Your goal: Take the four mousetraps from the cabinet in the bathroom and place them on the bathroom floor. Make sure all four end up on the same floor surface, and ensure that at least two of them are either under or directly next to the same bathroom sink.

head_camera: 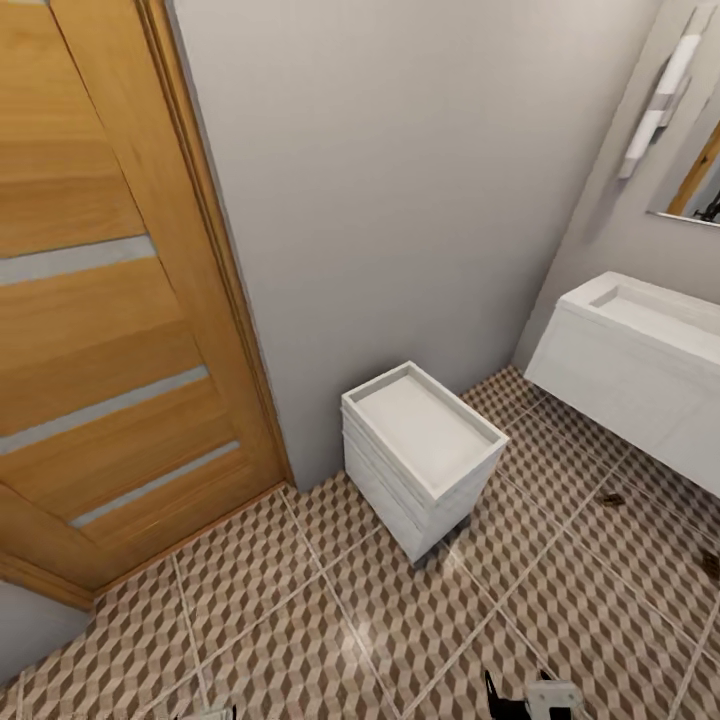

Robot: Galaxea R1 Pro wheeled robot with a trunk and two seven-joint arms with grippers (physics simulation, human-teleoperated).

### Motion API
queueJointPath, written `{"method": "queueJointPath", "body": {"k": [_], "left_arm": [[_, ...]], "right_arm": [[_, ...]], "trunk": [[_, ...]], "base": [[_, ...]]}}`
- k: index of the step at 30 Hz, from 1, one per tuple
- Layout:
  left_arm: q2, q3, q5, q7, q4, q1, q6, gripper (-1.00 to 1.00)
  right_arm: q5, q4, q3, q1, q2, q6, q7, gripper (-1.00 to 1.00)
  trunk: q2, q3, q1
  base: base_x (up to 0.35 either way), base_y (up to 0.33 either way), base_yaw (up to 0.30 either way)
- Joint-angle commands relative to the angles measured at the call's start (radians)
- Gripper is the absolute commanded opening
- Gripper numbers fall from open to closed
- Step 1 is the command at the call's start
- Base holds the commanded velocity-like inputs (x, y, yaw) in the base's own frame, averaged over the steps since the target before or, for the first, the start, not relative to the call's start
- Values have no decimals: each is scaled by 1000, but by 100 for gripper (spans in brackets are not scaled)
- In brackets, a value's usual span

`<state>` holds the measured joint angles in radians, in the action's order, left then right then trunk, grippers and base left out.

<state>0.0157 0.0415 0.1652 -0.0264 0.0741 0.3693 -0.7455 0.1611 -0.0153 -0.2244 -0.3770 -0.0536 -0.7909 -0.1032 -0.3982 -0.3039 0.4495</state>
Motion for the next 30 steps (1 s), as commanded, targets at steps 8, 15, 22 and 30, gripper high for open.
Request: {"method": "queueJointPath", "body": {"k": [8,15,22,30], "left_arm": [[0,6,2,-3,4,2,-6,100],[0,6,2,-3,4,2,-6,100],[0,6,2,-3,4,2,-6,100],[-4,6,2,-3,4,2,-6,100]], "right_arm": [[6,0,-9,0,0,-2,-4,100],[6,0,-9,0,0,-2,-4,100],[6,0,-10,0,0,-2,-4,100],[6,0,-9,0,0,-2,-4,100]], "trunk": [[-2,-2,1],[-2,-2,1],[-2,-2,1],[-2,-2,1]], "base": [[0,0,288],[0,0,288],[0,0,288],[0,0,288]]}}
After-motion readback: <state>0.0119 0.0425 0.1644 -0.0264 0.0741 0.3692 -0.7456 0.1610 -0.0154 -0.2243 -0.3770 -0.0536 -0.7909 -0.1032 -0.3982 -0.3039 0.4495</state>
